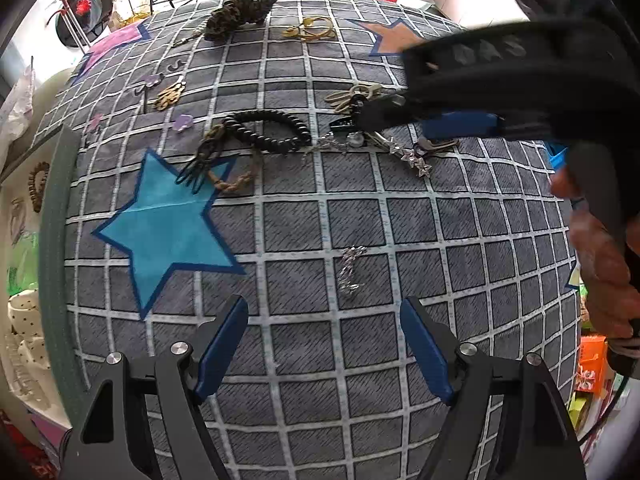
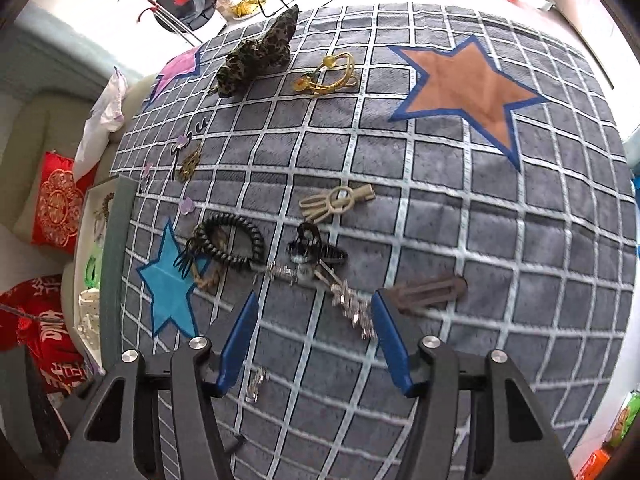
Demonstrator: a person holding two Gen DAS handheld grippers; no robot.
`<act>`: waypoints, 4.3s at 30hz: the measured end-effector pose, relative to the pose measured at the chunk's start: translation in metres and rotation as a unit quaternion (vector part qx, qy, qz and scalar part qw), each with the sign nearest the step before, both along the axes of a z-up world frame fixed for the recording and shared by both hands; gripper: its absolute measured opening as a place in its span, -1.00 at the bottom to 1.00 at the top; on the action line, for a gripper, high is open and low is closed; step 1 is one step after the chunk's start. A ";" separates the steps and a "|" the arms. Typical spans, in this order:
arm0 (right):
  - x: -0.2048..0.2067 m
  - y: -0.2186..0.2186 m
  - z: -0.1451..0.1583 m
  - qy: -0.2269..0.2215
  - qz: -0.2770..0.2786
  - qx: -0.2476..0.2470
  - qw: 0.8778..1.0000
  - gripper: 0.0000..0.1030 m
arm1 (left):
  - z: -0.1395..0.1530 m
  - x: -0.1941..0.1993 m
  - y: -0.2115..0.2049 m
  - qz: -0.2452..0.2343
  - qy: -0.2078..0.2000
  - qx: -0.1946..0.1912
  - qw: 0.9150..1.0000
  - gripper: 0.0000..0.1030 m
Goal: Organize jewelry
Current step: 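Grasp the silver chain charm with the left tool while the right tool grasps the black claw clip, then carry the silver charm and black claw clip over the cream tray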
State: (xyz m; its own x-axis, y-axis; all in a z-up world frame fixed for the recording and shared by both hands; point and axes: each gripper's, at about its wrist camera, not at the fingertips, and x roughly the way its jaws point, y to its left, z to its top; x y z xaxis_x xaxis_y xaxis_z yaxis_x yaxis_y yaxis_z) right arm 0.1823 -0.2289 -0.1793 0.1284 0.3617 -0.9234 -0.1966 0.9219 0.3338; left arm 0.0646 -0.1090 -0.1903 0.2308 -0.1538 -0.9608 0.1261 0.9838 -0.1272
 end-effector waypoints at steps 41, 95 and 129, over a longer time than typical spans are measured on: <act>-0.014 -0.025 0.021 0.019 -0.057 0.055 0.997 -0.65 | 0.015 0.017 -0.021 -0.041 0.024 -0.075 0.996 -0.76; -0.100 0.165 0.113 -0.005 -0.036 0.047 0.998 -0.65 | 0.120 -0.048 0.279 0.090 -0.064 -0.058 0.992 -0.75; -0.010 0.342 0.018 0.041 0.065 -0.002 0.997 -0.65 | 0.013 0.043 0.387 0.166 -0.027 -0.017 0.986 -0.76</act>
